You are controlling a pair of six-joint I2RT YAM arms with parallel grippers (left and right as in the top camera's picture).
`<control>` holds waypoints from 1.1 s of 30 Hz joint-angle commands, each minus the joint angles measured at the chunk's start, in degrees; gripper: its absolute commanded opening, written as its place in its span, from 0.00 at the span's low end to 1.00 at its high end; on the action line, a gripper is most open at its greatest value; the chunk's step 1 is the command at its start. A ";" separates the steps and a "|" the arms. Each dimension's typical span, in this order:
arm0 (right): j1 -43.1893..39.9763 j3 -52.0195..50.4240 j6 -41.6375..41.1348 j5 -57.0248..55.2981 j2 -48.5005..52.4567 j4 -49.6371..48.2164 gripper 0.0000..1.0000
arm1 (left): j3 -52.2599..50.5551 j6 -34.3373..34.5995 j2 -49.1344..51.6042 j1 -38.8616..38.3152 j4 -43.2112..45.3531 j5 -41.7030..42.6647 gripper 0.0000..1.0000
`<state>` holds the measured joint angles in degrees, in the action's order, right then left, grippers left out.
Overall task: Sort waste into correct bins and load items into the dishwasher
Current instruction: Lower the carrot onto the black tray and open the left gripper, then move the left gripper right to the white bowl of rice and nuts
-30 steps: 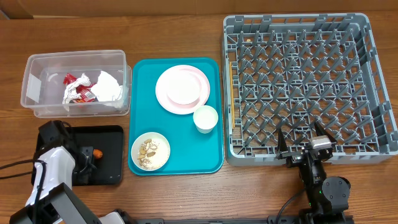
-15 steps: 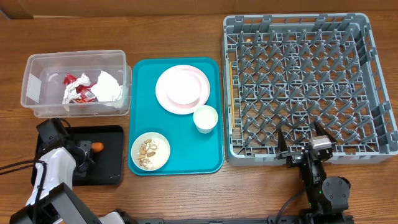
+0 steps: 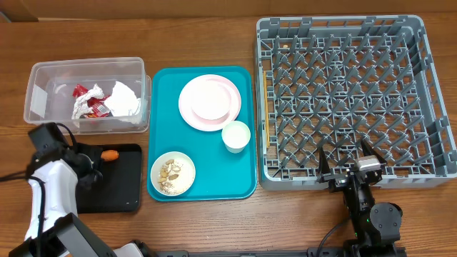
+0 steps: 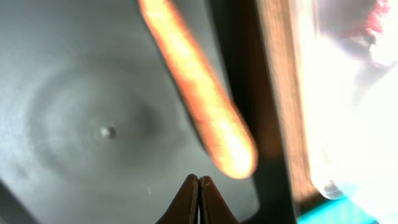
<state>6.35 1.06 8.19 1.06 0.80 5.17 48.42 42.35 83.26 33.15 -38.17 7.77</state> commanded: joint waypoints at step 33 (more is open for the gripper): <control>-0.37 -0.59 0.20 -0.31 -0.61 -0.35 1.00 | 14.38 -9.57 -0.13 -44.54 -18.45 4.35 0.04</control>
<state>6.35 1.06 8.21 1.06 0.78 5.19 61.67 29.04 83.31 -6.76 -56.82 19.75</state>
